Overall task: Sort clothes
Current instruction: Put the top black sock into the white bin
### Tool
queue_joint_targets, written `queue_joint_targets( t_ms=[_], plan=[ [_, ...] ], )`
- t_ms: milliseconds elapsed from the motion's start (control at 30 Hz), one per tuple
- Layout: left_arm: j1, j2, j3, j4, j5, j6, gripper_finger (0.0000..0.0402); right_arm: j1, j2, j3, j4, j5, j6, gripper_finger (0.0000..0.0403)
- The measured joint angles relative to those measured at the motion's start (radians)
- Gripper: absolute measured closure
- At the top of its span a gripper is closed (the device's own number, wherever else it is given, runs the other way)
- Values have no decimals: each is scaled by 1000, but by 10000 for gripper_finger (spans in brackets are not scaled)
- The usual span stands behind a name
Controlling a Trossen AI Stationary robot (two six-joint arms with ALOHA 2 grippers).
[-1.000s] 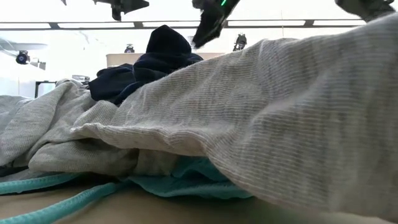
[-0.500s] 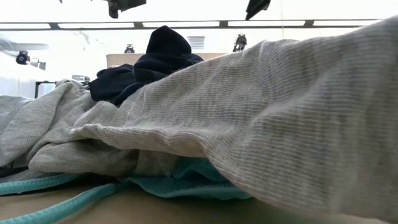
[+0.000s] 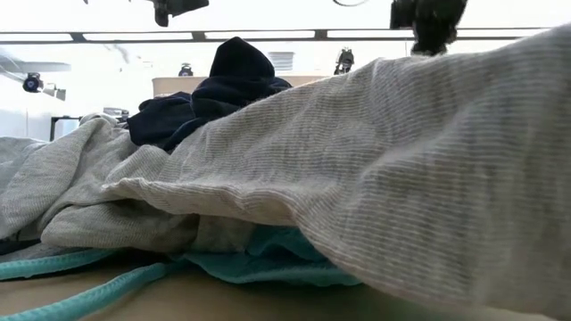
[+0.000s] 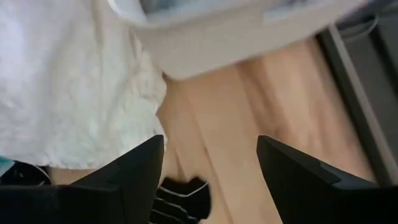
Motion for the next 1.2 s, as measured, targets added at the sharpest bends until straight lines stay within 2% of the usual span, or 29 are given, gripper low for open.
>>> queue_joint_targets(
  t_ms=[267,500,733,1000,1200],
  plan=[
    [0,0,0,0,0,0,223,0,-79,-340,108,0,120,135],
    [0,0,0,1,0,0,223,0,-76,-503,198,0,154,124],
    [0,0,0,0,0,0,223,0,-44,-507,199,2,158,131],
    [0,0,0,-6,0,2,223,0,65,-507,202,13,166,143],
    [0,-2,0,-8,0,11,223,0,147,-504,203,80,197,123]
  ],
)
